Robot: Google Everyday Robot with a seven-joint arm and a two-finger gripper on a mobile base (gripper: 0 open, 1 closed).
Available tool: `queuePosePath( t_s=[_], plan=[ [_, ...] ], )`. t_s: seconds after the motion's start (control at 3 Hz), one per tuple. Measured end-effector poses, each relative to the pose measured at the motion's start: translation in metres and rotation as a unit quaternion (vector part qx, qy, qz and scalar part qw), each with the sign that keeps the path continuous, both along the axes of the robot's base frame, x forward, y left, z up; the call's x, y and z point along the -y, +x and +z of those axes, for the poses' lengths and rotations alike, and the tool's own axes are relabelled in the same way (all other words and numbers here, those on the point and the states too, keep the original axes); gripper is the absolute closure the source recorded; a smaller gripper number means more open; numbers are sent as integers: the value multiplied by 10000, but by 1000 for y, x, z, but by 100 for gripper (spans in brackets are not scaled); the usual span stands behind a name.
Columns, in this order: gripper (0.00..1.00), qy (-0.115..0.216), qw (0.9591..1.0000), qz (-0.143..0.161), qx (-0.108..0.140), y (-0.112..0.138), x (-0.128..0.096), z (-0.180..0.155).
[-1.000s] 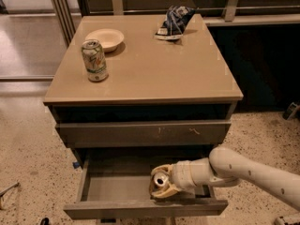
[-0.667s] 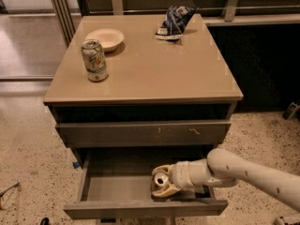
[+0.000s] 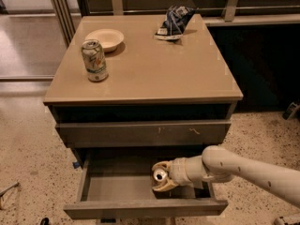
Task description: Place orange can into middle drawer
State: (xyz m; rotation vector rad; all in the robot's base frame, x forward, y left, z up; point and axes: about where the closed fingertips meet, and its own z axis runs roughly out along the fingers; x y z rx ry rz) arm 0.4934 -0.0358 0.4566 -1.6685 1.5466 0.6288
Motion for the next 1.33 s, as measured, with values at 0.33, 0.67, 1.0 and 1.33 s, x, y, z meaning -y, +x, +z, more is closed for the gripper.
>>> queuePosePath(
  t_s=[0.33, 0.67, 1.0, 1.33],
  plan=[
    [100, -129, 9999, -54, 22, 9, 2, -6],
    [100, -224, 9997, -91, -44, 13, 3, -14],
    [100, -209, 9996, -142, -145, 14, 5, -24],
    [100, -72, 9994, -201, -257, 13, 4, -34]
  ],
)
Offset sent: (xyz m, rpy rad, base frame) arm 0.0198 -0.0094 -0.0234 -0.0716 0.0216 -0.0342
